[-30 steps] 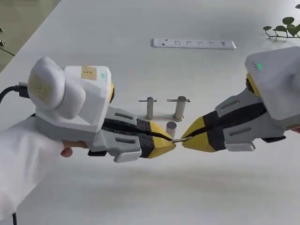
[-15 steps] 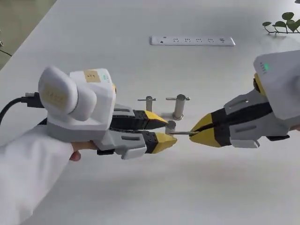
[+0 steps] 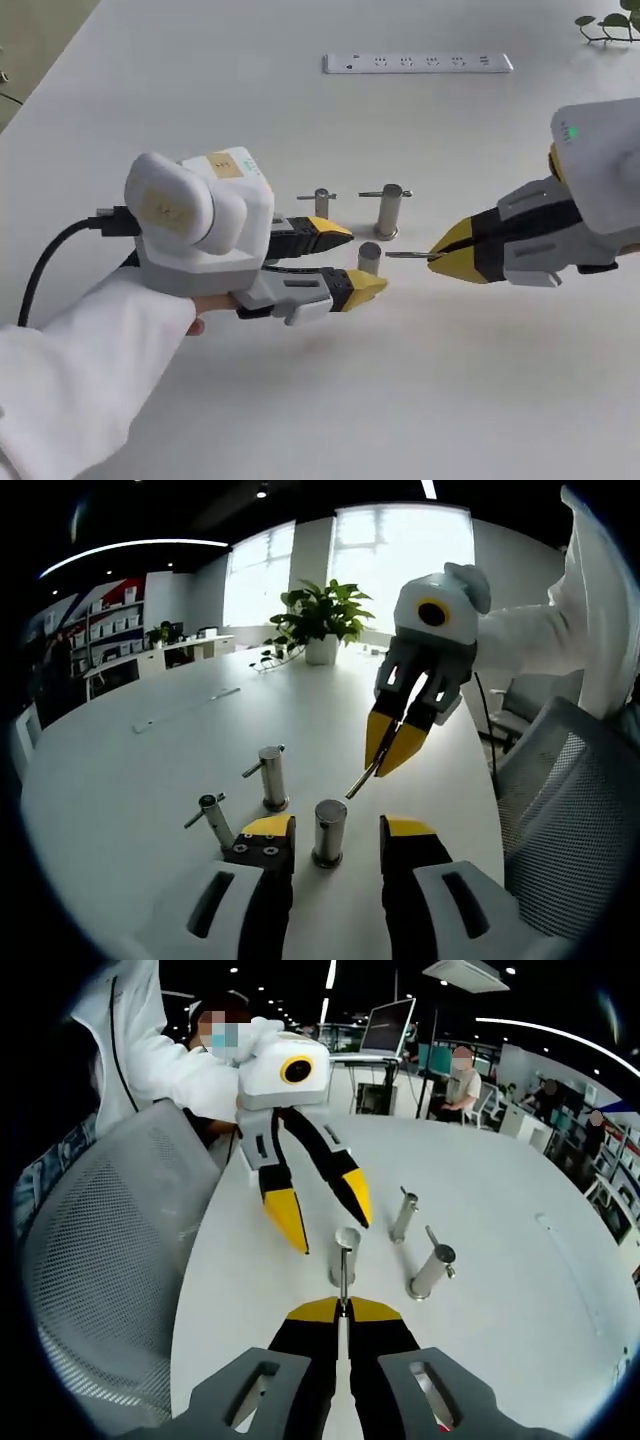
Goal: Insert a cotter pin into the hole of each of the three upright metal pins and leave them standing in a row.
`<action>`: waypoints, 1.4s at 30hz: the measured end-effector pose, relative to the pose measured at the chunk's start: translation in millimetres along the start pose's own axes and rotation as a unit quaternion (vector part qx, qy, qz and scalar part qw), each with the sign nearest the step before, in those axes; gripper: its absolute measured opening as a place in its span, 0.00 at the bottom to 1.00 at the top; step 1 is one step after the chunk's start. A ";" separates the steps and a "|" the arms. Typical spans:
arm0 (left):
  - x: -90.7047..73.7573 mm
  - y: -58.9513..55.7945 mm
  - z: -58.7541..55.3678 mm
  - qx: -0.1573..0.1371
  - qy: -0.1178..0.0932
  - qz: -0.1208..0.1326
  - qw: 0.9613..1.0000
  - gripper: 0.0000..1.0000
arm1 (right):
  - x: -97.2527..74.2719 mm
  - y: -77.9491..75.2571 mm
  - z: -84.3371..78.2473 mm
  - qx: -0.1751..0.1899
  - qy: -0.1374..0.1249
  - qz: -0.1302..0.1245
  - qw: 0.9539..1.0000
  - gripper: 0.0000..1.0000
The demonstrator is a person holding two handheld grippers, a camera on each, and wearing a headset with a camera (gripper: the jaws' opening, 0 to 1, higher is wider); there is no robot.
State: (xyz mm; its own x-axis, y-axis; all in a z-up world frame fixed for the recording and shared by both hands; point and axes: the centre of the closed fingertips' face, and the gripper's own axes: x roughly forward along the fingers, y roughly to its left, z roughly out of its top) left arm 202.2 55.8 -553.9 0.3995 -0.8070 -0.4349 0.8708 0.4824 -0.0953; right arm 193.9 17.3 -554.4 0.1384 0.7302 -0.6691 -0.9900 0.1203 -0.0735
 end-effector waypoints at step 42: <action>11.7 5.2 -12.1 -0.011 0.020 0.000 1.000 0.11 | 17.9 -5.8 5.0 -0.038 0.003 0.012 0.999 0.00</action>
State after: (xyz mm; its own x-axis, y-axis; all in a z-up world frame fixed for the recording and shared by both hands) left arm 207.9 53.0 -570.3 0.3874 -0.7934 -0.4694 0.8643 0.4897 -0.1144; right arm 202.3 33.0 -562.3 0.1156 0.7280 -0.6758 -0.9921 0.0517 -0.1140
